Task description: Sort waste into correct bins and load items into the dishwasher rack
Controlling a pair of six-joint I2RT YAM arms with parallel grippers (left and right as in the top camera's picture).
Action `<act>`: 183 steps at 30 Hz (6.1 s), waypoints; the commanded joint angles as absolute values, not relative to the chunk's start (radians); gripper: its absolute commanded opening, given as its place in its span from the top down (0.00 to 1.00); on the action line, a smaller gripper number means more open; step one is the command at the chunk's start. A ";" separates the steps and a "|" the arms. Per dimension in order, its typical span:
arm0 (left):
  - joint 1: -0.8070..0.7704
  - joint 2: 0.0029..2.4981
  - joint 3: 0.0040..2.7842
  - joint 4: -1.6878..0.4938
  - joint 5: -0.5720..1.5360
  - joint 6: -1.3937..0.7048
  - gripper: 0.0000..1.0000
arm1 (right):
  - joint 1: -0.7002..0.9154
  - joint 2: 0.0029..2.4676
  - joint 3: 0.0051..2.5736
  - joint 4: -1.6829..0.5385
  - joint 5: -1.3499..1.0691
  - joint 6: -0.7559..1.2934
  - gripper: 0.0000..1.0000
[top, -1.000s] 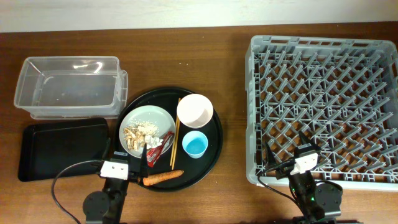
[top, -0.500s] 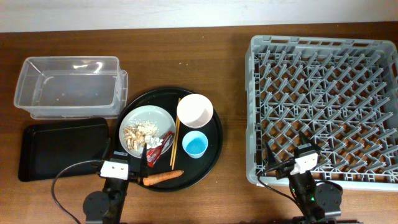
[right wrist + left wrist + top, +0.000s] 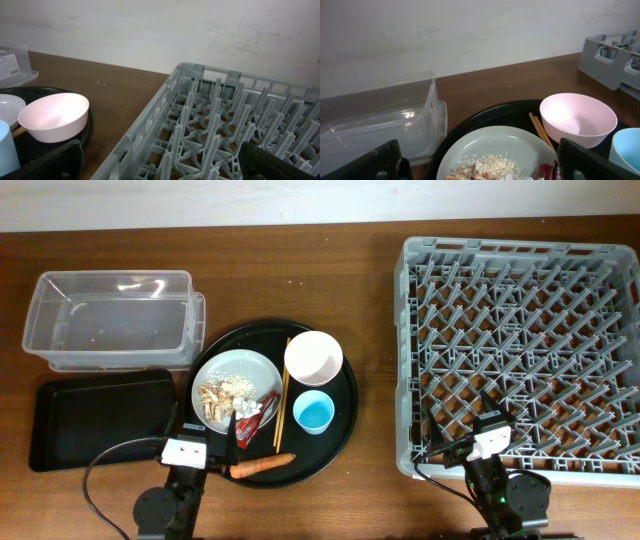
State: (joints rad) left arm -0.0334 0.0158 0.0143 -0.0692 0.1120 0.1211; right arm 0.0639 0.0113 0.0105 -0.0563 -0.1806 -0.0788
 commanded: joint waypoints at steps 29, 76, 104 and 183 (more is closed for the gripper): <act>-0.039 0.750 0.693 -0.612 0.178 0.072 0.01 | 0.072 0.677 0.672 -0.626 -0.121 -0.044 0.02; 0.131 1.624 1.349 -0.694 -0.053 0.038 0.98 | 0.072 1.008 0.907 -0.860 -0.194 -0.044 0.02; -0.279 1.625 0.979 -0.865 0.049 0.038 0.42 | 0.072 1.008 0.907 -0.865 -0.199 -0.043 0.02; -0.128 1.581 1.216 -0.925 0.403 0.038 0.09 | 0.072 1.008 0.906 -0.861 -0.198 -0.044 0.02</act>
